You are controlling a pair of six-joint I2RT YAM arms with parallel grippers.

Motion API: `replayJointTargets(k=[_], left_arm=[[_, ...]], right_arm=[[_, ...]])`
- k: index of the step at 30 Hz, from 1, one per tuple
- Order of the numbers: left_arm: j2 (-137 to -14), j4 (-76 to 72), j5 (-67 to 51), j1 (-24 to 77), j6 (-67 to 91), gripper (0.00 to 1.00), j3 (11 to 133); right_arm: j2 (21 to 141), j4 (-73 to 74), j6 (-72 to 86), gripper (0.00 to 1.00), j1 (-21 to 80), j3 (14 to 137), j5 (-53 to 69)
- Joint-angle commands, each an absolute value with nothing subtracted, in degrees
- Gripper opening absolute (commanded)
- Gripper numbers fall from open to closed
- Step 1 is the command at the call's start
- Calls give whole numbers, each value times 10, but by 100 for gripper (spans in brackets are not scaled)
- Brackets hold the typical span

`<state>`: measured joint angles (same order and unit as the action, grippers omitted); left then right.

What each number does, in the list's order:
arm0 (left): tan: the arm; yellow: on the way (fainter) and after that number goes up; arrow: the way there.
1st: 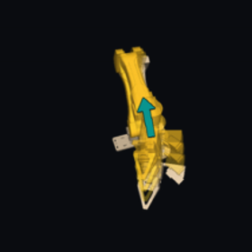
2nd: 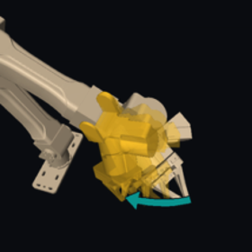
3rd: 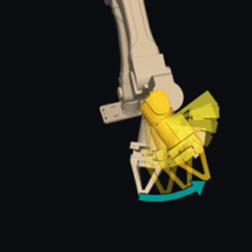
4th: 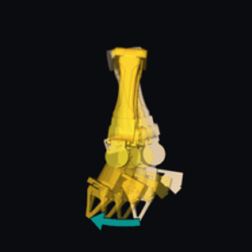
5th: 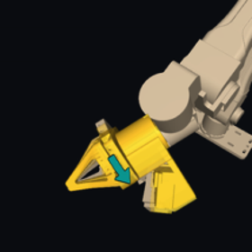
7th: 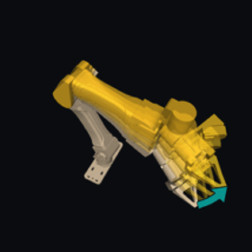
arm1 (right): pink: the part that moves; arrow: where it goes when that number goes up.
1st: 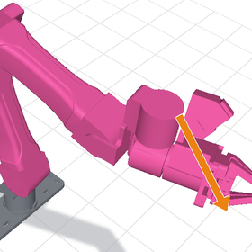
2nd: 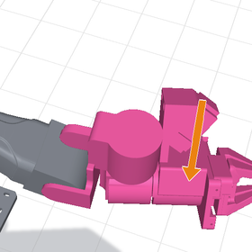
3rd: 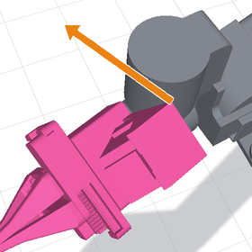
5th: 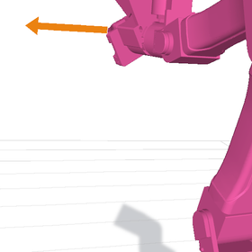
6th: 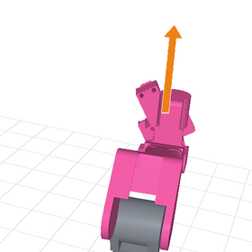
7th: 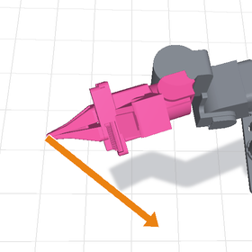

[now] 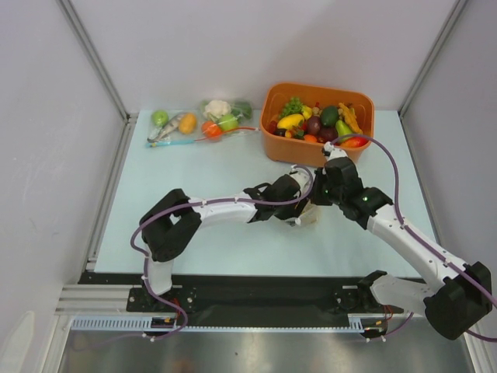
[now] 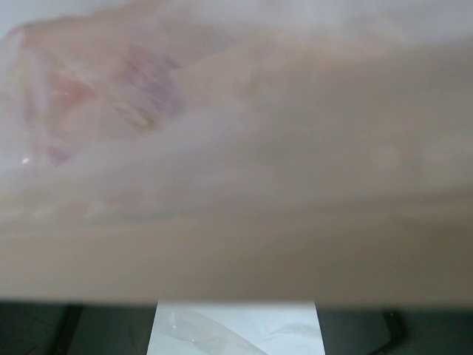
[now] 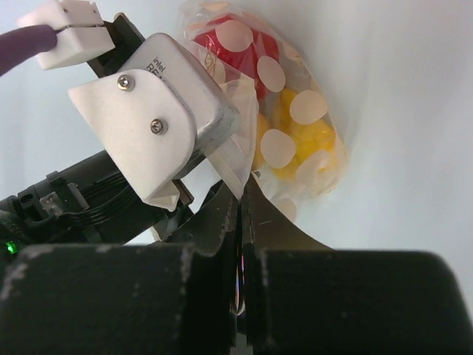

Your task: Open the zip-top bag and remove the fake food

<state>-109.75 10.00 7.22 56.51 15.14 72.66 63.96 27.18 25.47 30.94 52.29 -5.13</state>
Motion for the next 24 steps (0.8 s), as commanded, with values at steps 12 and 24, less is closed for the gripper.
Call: replayJointTargets(k=[12,24], left_arm=[[-1045,55,62,562,118,0,688],[-938,21,-23,550,157,0,633]], right_arm=[[628,250,256,0,291,513,-46],[629,252,249,0,290,511,-51]])
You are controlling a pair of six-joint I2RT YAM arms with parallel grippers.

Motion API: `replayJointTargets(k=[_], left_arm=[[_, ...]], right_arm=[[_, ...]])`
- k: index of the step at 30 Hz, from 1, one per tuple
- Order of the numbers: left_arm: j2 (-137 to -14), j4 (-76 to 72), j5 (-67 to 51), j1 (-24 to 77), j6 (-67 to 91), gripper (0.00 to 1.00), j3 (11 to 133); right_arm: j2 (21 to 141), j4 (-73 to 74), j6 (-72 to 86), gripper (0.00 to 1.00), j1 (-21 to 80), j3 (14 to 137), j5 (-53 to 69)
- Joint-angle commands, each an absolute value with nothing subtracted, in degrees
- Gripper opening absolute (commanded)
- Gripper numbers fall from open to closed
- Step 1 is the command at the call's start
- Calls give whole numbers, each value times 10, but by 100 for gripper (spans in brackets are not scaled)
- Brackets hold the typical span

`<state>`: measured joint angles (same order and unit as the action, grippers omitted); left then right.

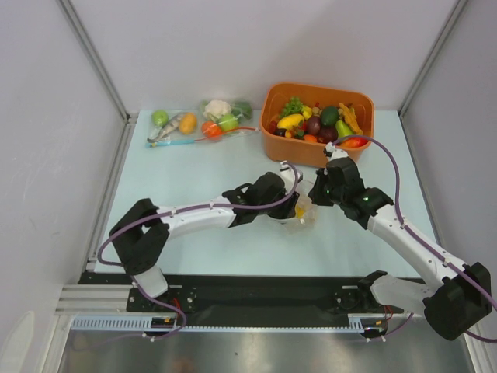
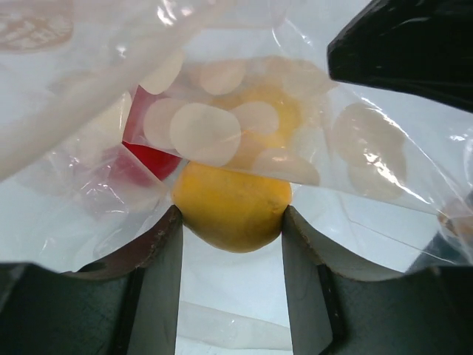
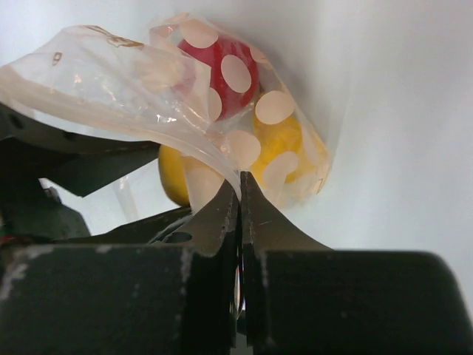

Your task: Open the zip-top bag and remove the fake food

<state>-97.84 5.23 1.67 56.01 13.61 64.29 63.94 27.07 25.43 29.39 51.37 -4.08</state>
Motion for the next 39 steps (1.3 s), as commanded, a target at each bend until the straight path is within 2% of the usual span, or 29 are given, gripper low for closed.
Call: replayJointTargets(k=[1,12,16,28,30,31,32,33,39], left_arm=[[-928,16,-28,548,162,0,628],[-853,-17,-141,491,209,0,585],[-834,-27,-135,470,218,0,558],[-943,-33,-147,471,188,1,587],[-956,-29,-145,471,186,10,597],[-958,-24,-144,471,185,24,600],[-959,-19,-144,472,181,30,603],[-957,-18,-142,472,180,43,604],[-933,17,-106,487,169,59,620]], right_arm=[[629,253,249,0,291,509,-51],[622,259,245,0,290,507,-59],[623,258,246,0,292,504,-55],[652,256,240,0,308,501,-47],[654,252,238,0,307,497,-47],[656,253,238,0,306,496,-46],[657,253,238,0,305,493,-44],[660,251,239,0,306,490,-42],[668,248,236,0,305,493,-38]])
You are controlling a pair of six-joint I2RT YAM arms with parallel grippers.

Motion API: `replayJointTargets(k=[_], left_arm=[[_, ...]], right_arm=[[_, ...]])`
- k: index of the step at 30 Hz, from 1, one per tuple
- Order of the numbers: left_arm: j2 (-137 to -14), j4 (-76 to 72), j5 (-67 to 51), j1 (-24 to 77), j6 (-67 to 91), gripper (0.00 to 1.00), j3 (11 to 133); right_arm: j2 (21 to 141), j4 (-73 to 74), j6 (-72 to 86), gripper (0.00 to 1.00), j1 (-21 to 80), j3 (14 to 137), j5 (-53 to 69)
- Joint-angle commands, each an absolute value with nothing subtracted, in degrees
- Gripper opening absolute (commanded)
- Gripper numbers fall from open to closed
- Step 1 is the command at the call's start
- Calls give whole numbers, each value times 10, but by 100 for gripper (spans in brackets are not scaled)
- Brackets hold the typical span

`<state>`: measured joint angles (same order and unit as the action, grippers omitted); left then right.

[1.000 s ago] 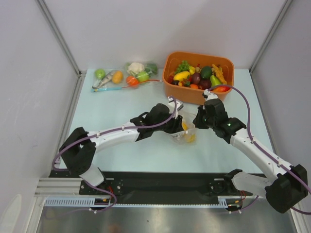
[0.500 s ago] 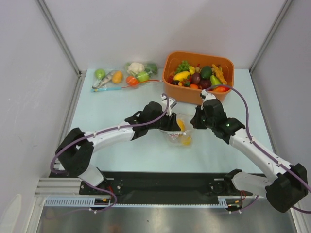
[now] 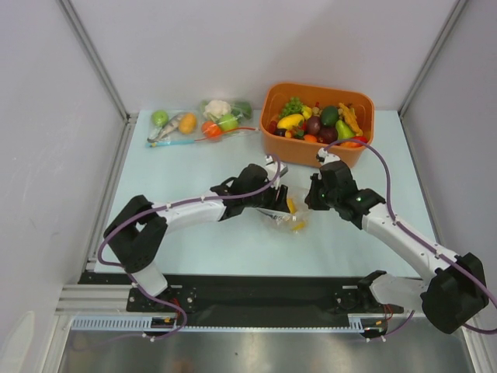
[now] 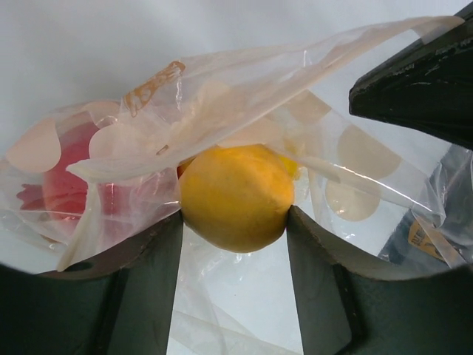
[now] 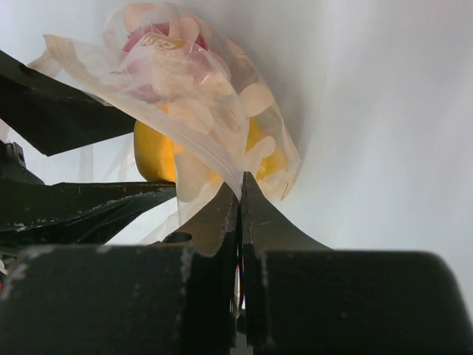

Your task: Open the zip-top bag and remove the fake food

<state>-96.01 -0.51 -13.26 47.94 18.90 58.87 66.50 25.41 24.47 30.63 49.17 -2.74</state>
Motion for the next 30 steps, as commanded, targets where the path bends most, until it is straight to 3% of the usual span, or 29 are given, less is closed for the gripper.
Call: replayJointTargets(k=[1,4,16,25,30], left_arm=[[-931,22,-90,492,162,59,622],[-925,33,-65,510,158,69,626],[-918,74,-2,541,162,69,650],[-937,137,67,567,163,62,667],[-916,129,95,588,166,65,648]], right_arm=[[670,247,236,0,305,493,-37],[671,246,236,0,305,493,-33],[678,243,238,0,305,491,-22],[678,243,236,0,305,490,-19],[679,242,237,0,305,490,-17]])
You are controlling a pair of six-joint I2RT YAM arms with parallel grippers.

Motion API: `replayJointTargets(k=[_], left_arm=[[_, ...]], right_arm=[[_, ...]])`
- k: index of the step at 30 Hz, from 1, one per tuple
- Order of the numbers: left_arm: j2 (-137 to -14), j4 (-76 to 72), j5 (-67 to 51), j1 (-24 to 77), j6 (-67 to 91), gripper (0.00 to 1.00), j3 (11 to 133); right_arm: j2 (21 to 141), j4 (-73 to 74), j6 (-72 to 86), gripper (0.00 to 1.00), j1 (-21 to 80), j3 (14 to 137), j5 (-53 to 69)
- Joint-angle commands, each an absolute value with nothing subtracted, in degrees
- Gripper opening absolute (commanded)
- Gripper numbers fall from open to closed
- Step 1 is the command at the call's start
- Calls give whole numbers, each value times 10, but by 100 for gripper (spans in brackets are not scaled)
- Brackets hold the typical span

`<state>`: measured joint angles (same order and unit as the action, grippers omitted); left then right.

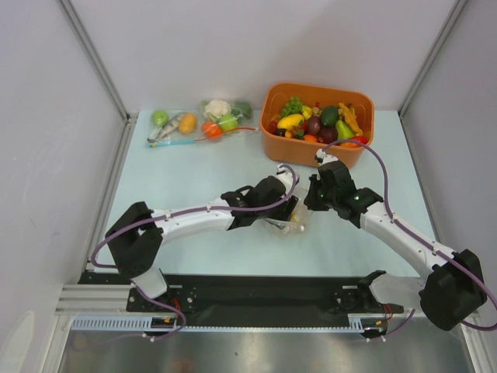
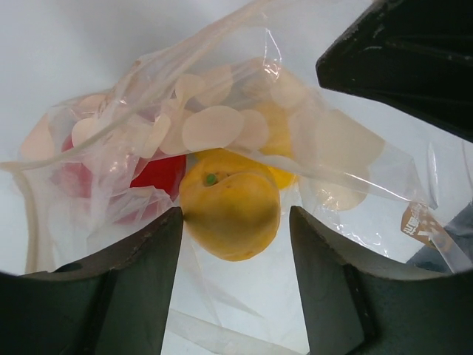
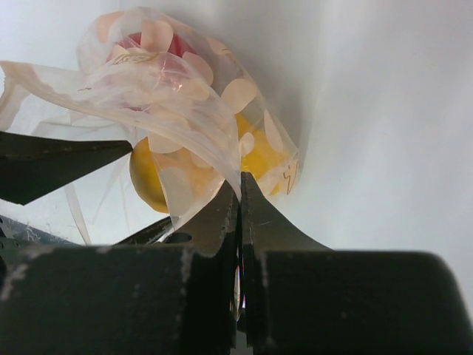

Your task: Open the zip-top bag and remove the fake food

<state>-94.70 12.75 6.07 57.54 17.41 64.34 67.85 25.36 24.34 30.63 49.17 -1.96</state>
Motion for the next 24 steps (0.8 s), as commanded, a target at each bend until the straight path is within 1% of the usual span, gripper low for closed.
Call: replayJointTargets(k=[1,8,12,19,24], left_arm=[[-907,127,98,591,168,65,645],[-883,143,124,609,178,66,645],[-861,125,131,614,180,67,625],[-901,137,88,614,183,65,637],[-929,160,78,614,185,60,654]], right_arm=[[679,243,236,0,305,490,-17],[681,242,236,0,305,490,-16],[681,242,237,0,305,488,-14],[685,241,238,0,306,489,-11],[685,242,238,0,306,487,-9]])
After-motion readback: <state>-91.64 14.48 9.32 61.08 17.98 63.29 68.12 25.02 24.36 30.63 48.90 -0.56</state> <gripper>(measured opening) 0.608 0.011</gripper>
